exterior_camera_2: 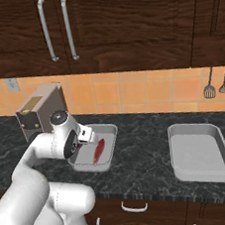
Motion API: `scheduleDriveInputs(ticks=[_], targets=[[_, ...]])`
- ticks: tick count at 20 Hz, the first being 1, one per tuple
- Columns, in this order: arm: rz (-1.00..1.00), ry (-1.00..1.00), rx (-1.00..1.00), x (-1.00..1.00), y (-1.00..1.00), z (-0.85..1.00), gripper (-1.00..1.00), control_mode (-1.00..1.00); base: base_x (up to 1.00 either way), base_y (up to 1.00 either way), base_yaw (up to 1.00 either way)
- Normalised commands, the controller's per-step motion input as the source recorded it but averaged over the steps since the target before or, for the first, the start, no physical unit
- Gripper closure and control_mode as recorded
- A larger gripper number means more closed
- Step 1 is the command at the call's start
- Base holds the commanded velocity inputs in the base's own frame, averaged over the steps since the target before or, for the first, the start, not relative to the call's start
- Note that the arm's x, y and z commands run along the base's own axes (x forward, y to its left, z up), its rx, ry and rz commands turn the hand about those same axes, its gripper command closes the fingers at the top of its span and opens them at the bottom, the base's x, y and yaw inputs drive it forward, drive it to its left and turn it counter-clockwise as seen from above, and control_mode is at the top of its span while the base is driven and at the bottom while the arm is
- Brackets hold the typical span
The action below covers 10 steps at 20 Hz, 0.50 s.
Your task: Place one potato and one steak in each tupperware on the nearby counter, to pack two identical lunches.
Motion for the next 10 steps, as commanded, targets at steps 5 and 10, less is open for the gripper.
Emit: scheduleDriveInputs(ticks=[5, 10], targets=[[0.00, 0.08, 0.00, 0.03, 0.05, -0.35, -1.00, -1.00, 0.00, 0.00, 0.00], [0.00, 0.02, 0.00, 0.03, 0.00, -0.18, -1.00, -1.00, 0.00, 0.00, 0.00]])
